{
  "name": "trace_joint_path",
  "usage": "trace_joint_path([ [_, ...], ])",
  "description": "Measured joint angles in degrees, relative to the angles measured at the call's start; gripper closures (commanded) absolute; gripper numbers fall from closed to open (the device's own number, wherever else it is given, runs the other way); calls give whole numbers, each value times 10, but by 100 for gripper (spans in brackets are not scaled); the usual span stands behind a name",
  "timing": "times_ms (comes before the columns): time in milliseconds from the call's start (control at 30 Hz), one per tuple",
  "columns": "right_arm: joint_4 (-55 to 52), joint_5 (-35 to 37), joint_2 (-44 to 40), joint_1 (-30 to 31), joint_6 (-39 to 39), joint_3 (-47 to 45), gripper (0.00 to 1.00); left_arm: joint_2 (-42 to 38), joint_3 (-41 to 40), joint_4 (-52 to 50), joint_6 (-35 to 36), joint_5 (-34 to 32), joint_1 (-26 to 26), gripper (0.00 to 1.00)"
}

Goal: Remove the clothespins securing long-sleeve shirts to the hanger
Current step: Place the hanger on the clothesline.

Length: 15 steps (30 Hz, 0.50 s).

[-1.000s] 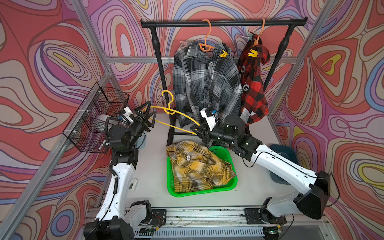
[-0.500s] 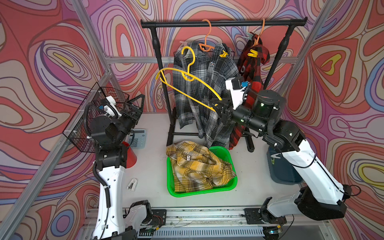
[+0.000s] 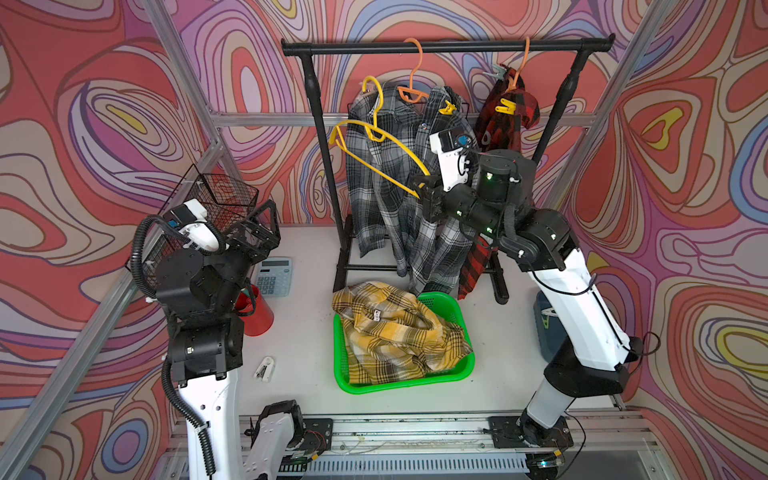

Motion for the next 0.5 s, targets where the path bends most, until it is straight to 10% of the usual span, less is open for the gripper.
trace_joint_path([
  [500,87,-19,137,-58,-2,117,100,6,0,-7,11,-6,0,0],
])
